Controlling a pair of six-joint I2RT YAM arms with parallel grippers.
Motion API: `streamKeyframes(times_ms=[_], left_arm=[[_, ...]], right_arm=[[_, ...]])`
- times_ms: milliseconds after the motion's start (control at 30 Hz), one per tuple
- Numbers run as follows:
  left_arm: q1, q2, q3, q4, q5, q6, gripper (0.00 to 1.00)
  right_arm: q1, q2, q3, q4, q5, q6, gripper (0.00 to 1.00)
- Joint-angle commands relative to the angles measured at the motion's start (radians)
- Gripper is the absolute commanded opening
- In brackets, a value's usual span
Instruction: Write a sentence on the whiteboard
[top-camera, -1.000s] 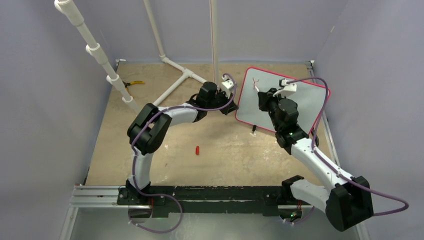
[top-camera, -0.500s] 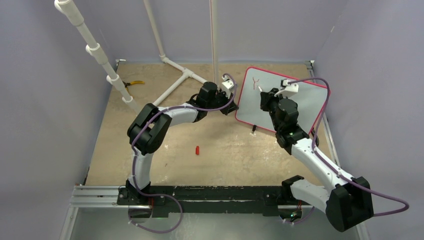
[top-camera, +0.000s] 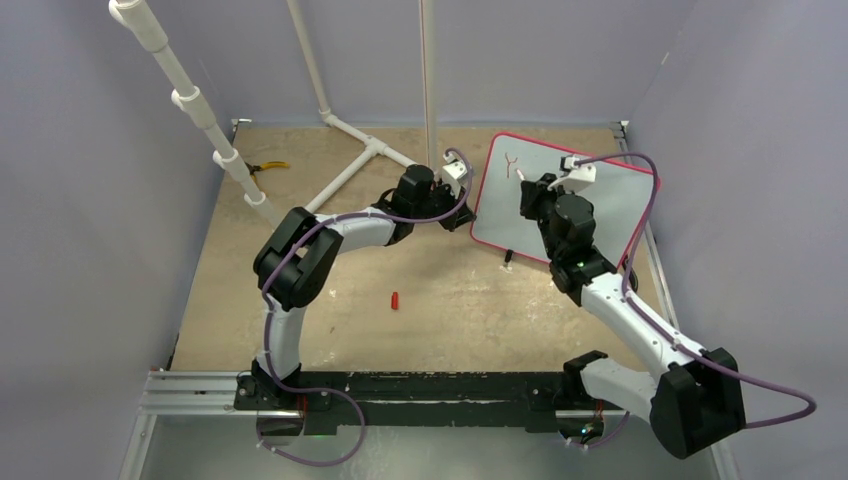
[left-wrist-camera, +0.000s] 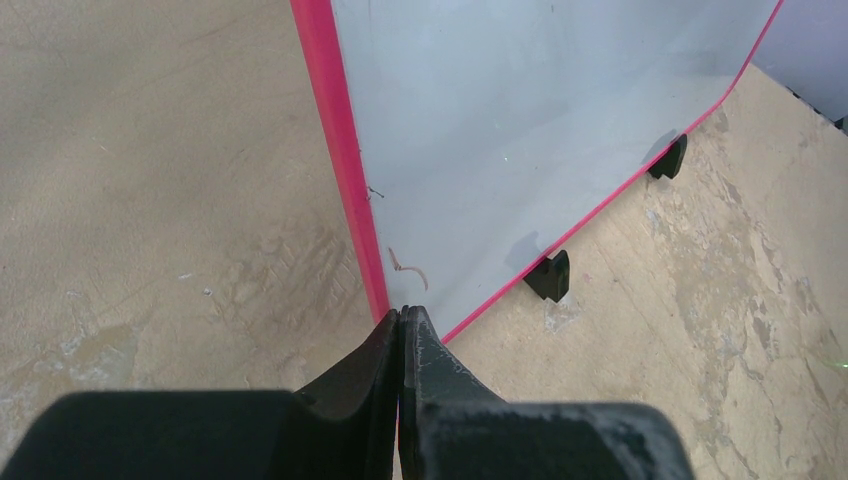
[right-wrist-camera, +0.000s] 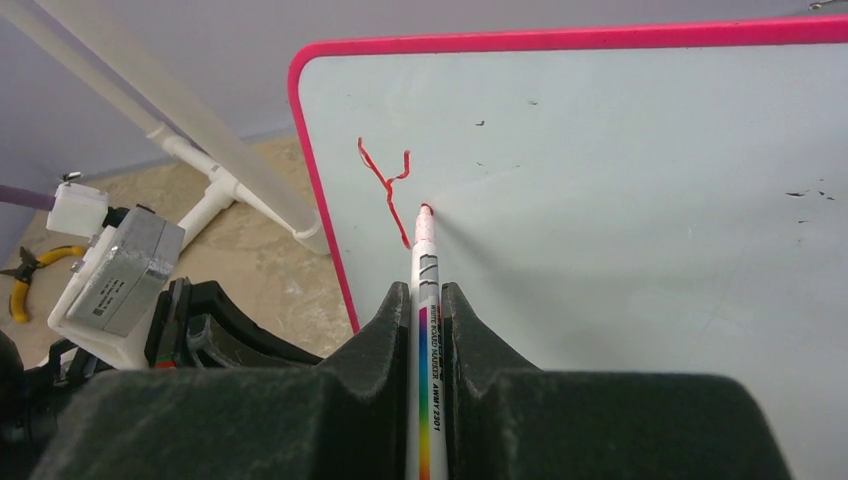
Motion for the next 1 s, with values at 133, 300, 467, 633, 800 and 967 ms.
streamKeyframes(times_ms=[133, 300, 467, 633, 800, 967], left_arm=[[-0.004, -0.060, -0.004, 0.018, 0.000, 0.015, 0.00], [-0.005, -0.060, -0.002, 0.017, 0.002, 0.015, 0.00], [-0.005, -0.061, -0.002, 0.018, 0.002, 0.013, 0.00], [-0.005, -0.063, -0.003, 0.018, 0.002, 0.014, 0.00], [-0.006, -0.063, -0.002, 0.017, 0.002, 0.012, 0.00], [-0.006, -0.063, -0.002, 0.017, 0.002, 0.012, 0.00]], right_arm=[[-0.003, 0.027, 0.047, 0.028, -0.032, -0.034, 0.00], [-0.002, 0.034, 0.030, 0.021, -0.020, -0.028, 0.00], [-0.003, 0.011, 0.009, -0.002, 0.004, -0.007, 0.00], [-0.003, -0.005, 0.001, -0.031, 0.028, 0.011, 0.00], [-0.002, -0.012, 0.005, -0.044, 0.039, 0.010, 0.00], [-0.002, -0.015, 0.018, -0.040, 0.051, 0.005, 0.00]])
